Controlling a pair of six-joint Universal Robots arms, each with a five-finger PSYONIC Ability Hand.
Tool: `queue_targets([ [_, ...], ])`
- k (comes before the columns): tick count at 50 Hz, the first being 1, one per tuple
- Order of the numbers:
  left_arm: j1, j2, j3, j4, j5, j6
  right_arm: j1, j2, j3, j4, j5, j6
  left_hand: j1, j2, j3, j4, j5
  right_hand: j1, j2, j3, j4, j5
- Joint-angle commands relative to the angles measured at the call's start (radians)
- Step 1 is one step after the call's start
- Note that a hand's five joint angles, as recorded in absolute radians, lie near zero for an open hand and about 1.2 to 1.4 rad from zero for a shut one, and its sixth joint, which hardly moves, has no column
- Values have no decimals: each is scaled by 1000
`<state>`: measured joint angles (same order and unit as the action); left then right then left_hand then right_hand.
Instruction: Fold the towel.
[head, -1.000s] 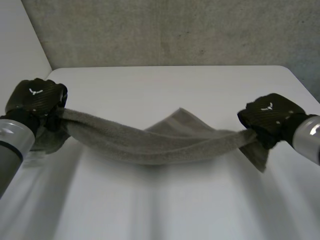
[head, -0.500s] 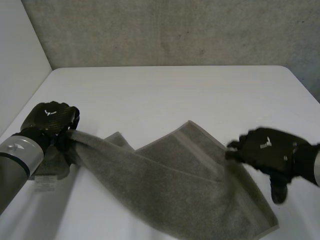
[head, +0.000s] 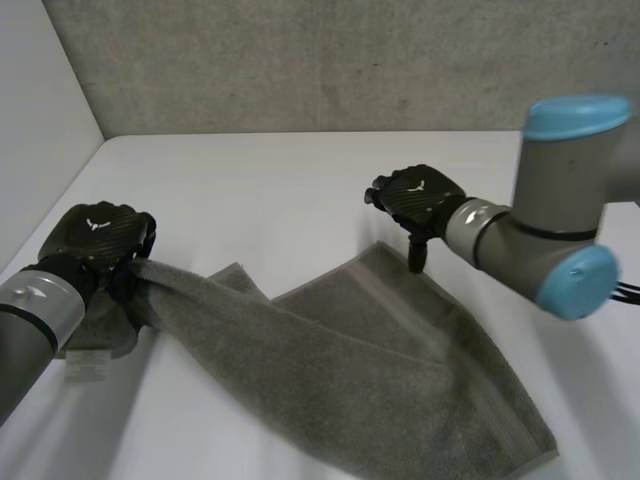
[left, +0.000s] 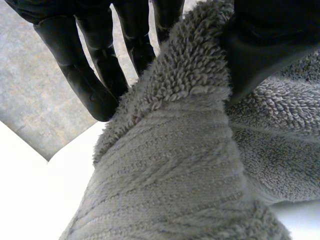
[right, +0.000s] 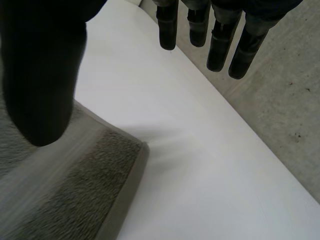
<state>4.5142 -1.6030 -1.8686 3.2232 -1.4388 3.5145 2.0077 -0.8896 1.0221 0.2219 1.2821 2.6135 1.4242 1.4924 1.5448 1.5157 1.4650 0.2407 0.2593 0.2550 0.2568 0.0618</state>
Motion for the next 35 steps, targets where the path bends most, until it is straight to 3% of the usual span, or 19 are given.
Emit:
queue_targets([
  [1, -6, 0, 2, 4, 0, 0, 40, 138, -91, -79, 28, -1, -28, -96, -149, -119, -243, 44, 25, 29, 28, 48],
  [10, -6, 0, 5, 4, -2, -2, 63, 251, -155, -55, 28, -3, -28, -96, -149, -119, -243, 158, 140, 144, 142, 163],
  [35, -6, -2, 3, 7, 0, -3, 62, 302, -166, -47, 23, -15, -28, -96, -149, -119, -243, 252, 234, 238, 236, 257],
])
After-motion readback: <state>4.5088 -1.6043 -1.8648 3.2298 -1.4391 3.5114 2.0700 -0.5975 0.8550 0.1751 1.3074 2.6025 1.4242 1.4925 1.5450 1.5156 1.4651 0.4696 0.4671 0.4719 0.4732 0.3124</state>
